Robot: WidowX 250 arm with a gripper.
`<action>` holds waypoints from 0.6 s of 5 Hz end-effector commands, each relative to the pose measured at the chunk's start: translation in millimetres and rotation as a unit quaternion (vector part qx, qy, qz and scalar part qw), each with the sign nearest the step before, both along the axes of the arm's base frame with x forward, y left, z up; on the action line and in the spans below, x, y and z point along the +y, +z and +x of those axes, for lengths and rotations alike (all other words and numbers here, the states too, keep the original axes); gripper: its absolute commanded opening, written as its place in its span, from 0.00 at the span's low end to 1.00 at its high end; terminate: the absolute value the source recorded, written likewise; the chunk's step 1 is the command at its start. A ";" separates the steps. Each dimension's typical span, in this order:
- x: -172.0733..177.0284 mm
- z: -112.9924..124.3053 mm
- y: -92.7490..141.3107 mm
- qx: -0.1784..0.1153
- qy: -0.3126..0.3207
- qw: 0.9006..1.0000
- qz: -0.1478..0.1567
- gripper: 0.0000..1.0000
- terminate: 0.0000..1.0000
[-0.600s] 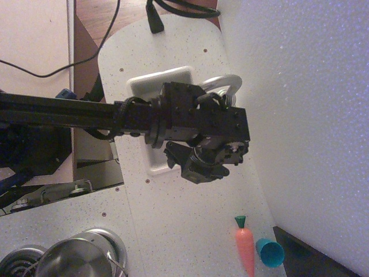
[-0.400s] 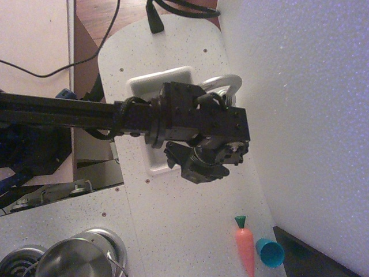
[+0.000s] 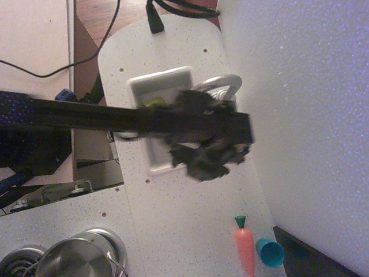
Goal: Turn faucet left
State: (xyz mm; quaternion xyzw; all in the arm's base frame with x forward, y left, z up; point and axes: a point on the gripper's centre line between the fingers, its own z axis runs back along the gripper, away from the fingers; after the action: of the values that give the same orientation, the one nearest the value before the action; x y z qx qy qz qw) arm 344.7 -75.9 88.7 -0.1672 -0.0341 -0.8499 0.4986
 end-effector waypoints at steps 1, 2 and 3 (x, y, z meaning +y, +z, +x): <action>15.8 9.3 12.1 -0.032 0.011 0.999 -0.004 1.00 0.00; 26.1 -3.2 20.1 -0.052 0.024 0.998 -0.012 1.00 0.00; 39.4 -29.2 48.5 -0.085 0.025 0.996 -0.028 1.00 0.00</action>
State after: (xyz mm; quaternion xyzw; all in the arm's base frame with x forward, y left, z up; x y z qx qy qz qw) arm 299.9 -29.9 136.2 -0.1321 -0.0987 -0.8389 0.5187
